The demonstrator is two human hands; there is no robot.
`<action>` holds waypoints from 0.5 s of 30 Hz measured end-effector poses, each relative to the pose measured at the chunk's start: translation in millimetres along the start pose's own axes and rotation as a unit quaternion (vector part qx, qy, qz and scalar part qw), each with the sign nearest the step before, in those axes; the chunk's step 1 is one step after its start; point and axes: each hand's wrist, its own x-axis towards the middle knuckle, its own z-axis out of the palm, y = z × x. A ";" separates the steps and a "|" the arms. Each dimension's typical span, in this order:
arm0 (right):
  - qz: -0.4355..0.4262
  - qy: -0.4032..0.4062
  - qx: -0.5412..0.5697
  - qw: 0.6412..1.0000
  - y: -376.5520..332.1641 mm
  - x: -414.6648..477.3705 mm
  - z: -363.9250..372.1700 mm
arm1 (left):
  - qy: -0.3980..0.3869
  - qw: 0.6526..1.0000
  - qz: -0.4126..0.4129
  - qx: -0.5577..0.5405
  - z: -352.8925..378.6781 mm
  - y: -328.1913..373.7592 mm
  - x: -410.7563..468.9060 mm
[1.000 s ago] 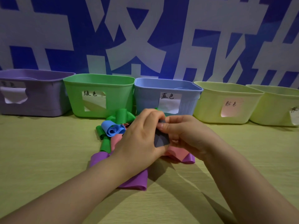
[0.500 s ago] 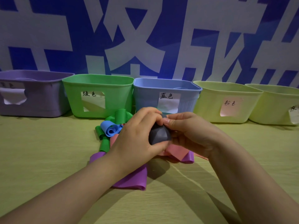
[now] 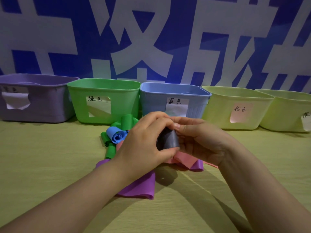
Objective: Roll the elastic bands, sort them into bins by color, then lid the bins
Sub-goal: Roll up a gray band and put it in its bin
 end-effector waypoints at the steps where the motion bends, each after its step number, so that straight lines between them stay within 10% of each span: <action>1: -0.002 0.004 -0.018 1.000 0.2 0.6 -1.3 | 0.001 1.000 0.001 0.004 -0.1 0.3 0.0; 15: -0.040 0.026 -0.049 0.998 1.5 1.2 3.9 | -0.028 1.000 -0.006 0.006 3.9 -3.1 -1.4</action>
